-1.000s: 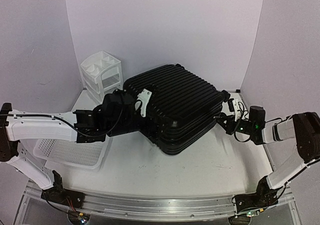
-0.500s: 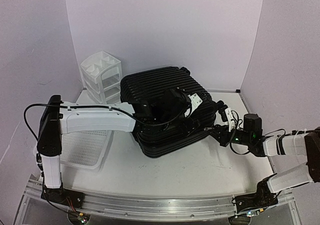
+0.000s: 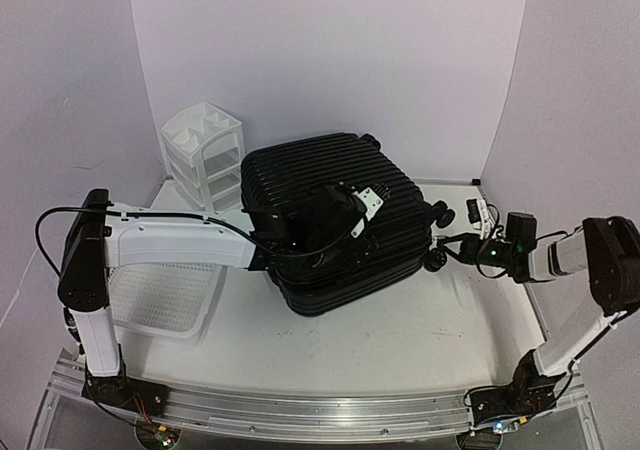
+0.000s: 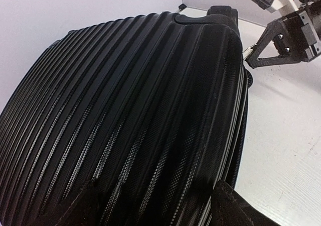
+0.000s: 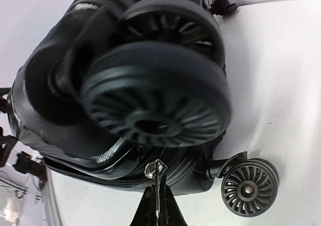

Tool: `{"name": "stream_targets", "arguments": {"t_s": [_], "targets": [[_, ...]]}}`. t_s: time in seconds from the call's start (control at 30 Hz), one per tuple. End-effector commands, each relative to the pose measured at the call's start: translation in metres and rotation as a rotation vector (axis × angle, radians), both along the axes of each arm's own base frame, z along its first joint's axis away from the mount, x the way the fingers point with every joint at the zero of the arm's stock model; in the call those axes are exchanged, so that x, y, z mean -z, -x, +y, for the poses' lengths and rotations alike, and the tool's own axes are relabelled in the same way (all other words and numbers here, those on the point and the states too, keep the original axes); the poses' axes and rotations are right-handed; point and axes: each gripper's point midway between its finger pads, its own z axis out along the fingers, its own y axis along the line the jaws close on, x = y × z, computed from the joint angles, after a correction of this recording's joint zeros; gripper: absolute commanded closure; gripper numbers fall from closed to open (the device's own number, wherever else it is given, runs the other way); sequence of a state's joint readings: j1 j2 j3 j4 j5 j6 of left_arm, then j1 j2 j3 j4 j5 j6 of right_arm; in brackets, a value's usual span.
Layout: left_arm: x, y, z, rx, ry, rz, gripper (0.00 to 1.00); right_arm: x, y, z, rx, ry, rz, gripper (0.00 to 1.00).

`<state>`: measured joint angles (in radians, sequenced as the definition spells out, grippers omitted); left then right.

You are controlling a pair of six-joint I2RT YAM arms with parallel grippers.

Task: Open, take out, and arrange the luggage

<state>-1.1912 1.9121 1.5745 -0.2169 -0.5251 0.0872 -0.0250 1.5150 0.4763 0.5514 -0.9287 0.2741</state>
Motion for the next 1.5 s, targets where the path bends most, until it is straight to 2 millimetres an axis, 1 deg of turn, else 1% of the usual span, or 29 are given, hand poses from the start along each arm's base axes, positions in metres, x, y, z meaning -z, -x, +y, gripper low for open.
{"name": "stream_targets", "arguments": {"t_s": [0.0, 0.03, 0.07, 0.1, 0.27, 0.33, 0.43, 0.5, 0.53, 0.6, 0.63, 0.67, 0.7, 0.73, 0.8, 0.83, 0.87, 0.97, 1.0, 1.03, 1.07, 1.1, 1.17, 1.27, 1.3, 1.33, 1.37, 1.4, 1.47], "targets": [[-0.003, -0.03, 0.061, -0.202, -0.041, -0.005, 0.23, -0.03, -0.043, -0.017, -0.043, -0.145, -0.005, 1.0], [-0.003, -0.03, 0.062, -0.203, -0.042, -0.002, 0.23, -0.029, -0.05, -0.019, -0.068, -0.185, 0.021, 1.0], [-0.002, -0.031, 0.064, -0.204, -0.042, 0.0, 0.24, -0.017, -0.06, -0.023, -0.069, -0.224, 0.079, 1.0], [-0.002, -0.031, 0.065, -0.206, -0.042, 0.002, 0.24, -0.012, -0.069, -0.029, -0.067, -0.254, 0.113, 1.0], [-0.002, -0.031, 0.069, -0.204, -0.044, 0.004, 0.24, -0.004, -0.113, -0.035, -0.112, -0.335, 0.177, 1.0], [-0.003, -0.03, 0.069, -0.196, -0.041, 0.01, 0.24, -0.008, -0.129, -0.027, -0.152, -0.348, 0.173, 1.0], [-0.005, -0.028, 0.064, -0.169, -0.038, 0.015, 0.22, -0.029, -0.136, -0.004, -0.271, -0.339, 0.092, 1.0], [-0.008, -0.025, 0.06, -0.14, -0.028, 0.024, 0.18, -0.033, -0.145, 0.0, -0.248, -0.338, 0.071, 1.0], [-0.009, -0.024, 0.056, -0.118, -0.027, 0.027, 0.17, -0.033, -0.153, 0.001, -0.241, -0.351, 0.089, 1.0], [-0.011, -0.022, 0.051, -0.091, -0.023, 0.036, 0.17, -0.031, -0.176, 0.0, -0.223, -0.384, 0.113, 1.0], [-0.01, -0.021, 0.049, -0.082, -0.019, 0.044, 0.16, -0.027, -0.182, 0.001, -0.217, -0.415, 0.144, 1.0], [-0.011, -0.019, 0.047, -0.074, -0.011, 0.053, 0.16, -0.038, -0.192, 0.003, -0.217, -0.439, 0.096, 1.0], [-0.012, -0.018, 0.047, -0.072, -0.001, 0.062, 0.16, -0.045, -0.201, 0.003, -0.184, -0.503, 0.117, 1.0], [-0.012, -0.017, 0.047, -0.071, 0.007, 0.068, 0.16, -0.046, -0.207, 0.008, -0.186, -0.534, 0.126, 1.0], [-0.013, -0.015, 0.047, -0.071, 0.024, 0.081, 0.16, -0.044, -0.212, 0.024, -0.219, -0.552, 0.143, 1.0], [-0.014, -0.014, 0.047, -0.066, 0.029, 0.084, 0.17, -0.045, -0.212, 0.027, -0.217, -0.557, 0.144, 1.0], [-0.014, -0.013, 0.048, -0.061, 0.03, 0.088, 0.16, -0.044, -0.212, 0.024, -0.188, -0.566, 0.148, 0.93], [-0.021, -0.008, 0.049, -0.064, 0.071, 0.114, 0.15, -0.039, -0.206, -0.006, -0.06, -0.585, 0.154, 0.82], [-0.024, -0.007, 0.051, -0.062, 0.081, 0.117, 0.14, -0.039, -0.202, -0.019, -0.023, -0.586, 0.154, 0.75], [-0.027, -0.005, 0.052, -0.06, 0.091, 0.118, 0.14, -0.038, -0.197, -0.032, 0.013, -0.585, 0.158, 0.35], [-0.03, -0.004, 0.054, -0.057, 0.098, 0.118, 0.14, -0.036, -0.192, -0.045, 0.048, -0.578, 0.164, 0.06], [-0.033, -0.003, 0.055, -0.053, 0.104, 0.117, 0.14, -0.034, -0.186, -0.055, 0.072, -0.568, 0.177, 0.02], [-0.038, -0.001, 0.058, -0.05, 0.115, 0.117, 0.13, -0.024, -0.176, -0.069, 0.126, -0.538, 0.242, 0.02], [-0.043, 0.001, 0.062, -0.052, 0.129, 0.113, 0.13, -0.007, -0.157, -0.073, 0.205, -0.43, 0.337, 0.02], [-0.046, 0.0, 0.064, -0.058, 0.134, 0.106, 0.13, 0.021, -0.146, -0.078, 0.293, -0.338, 0.48, 0.02], [-0.048, 0.001, 0.067, -0.061, 0.138, 0.102, 0.13, 0.036, -0.133, -0.084, 0.346, -0.184, 0.537, 0.02], [-0.049, 0.001, 0.069, -0.064, 0.142, 0.098, 0.13, 0.044, -0.118, -0.087, 0.367, -0.03, 0.577, 0.02], [-0.051, 0.001, 0.072, -0.069, 0.147, 0.093, 0.13, 0.046, -0.108, -0.088, 0.377, 0.07, 0.585, 0.02], [-0.055, 0.001, 0.079, -0.086, 0.15, 0.076, 0.12, 0.042, -0.093, -0.089, 0.409, 0.18, 0.605, 0.02]]}}
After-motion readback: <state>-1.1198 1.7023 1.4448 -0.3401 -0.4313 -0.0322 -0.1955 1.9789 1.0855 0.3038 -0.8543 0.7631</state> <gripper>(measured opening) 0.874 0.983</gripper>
